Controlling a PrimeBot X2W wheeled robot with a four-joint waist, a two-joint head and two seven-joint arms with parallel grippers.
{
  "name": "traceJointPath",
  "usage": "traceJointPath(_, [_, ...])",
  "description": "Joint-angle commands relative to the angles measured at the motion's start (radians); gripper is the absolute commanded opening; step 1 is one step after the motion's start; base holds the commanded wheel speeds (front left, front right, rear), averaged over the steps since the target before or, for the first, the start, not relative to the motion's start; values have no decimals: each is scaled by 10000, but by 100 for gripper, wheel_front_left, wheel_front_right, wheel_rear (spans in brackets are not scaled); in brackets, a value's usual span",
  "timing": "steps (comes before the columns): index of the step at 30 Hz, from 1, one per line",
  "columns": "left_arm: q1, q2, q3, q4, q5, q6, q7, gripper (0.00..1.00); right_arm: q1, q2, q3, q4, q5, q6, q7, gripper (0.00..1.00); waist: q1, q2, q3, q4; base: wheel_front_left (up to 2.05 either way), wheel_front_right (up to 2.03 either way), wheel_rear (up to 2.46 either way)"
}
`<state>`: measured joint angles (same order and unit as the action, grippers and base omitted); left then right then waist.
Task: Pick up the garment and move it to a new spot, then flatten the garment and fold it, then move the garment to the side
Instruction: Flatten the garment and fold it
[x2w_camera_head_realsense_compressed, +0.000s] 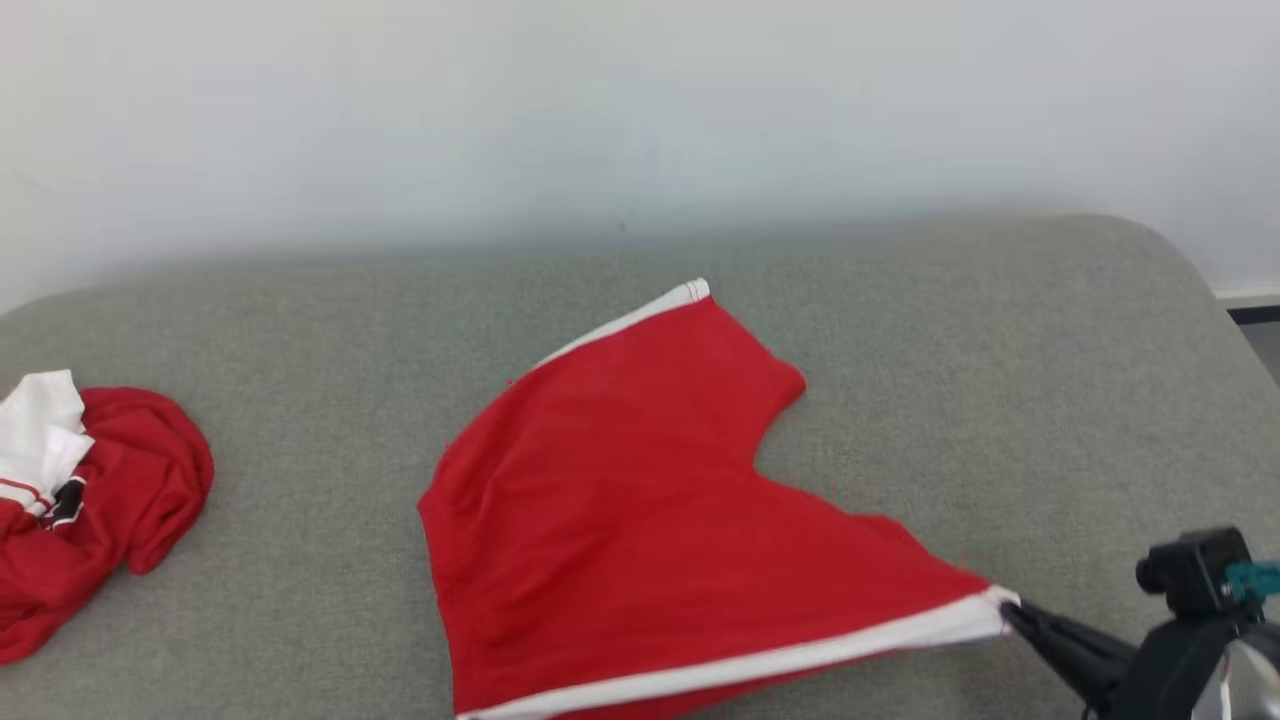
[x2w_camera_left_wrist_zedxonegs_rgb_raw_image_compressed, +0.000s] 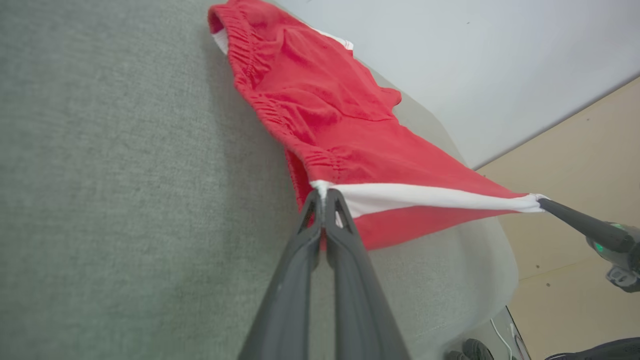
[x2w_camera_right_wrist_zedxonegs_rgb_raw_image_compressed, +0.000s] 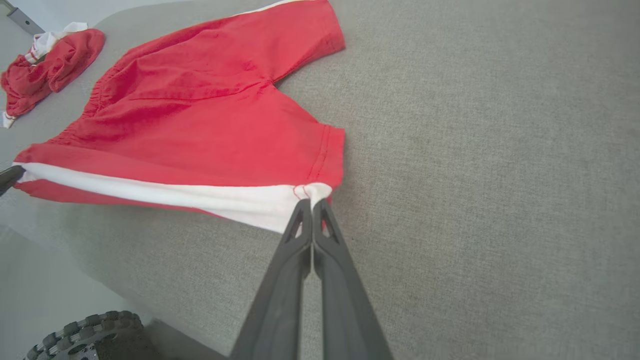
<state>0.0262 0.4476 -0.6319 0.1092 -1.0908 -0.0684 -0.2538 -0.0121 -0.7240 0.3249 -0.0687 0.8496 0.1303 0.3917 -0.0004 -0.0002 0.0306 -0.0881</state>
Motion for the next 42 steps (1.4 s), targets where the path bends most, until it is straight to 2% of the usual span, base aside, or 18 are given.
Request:
traceJointPath(1, [257,26,-5,-137,121,88,-74,0,449,203,-356,-239,-229,11,230,0,4,2,-164,102,0,0,0])
traceJointPath(8, [748,188,62,-854,290,481,-45,0,2430,1788,-2081,-2350,-1181,11,2093,0,4,2,-243,286,0,0,0])
traceJointPath(11, [457,166,147,-1081,206,469,0,0,2135,2077,-2323,-2804,-1658,11,2565,0,4,2,-229,330,0,0,0])
traceJointPath(14, [117,64,285,-1097,84,532,70,0,1377,2030,-2248,-2745,-2039,11,2848,0,4,2,-218,405,0,0,0])
traceJointPath(20, [-1106,-343,293,-722,8,540,584,0,-657,1700,-1869,-1488,-2371,11,2663,0,4,2,19,895,0,0,0])
traceJointPath(26, [-2637,-1136,74,70,75,1079,1330,0,-2817,1346,-1100,314,-2695,11,1926,0,4,2,477,1557,0,0,0])
traceJointPath(36, [-4763,-2155,112,1420,188,1684,1896,0,-5768,1500,148,3074,-2871,11,1276,0,4,2,1442,2291,0,0,0])
traceJointPath(42, [-5855,-2716,23,2506,234,1786,2132,0,-7318,1792,397,4962,-3087,11,602,0,4,2,2006,2605,0,0,0])
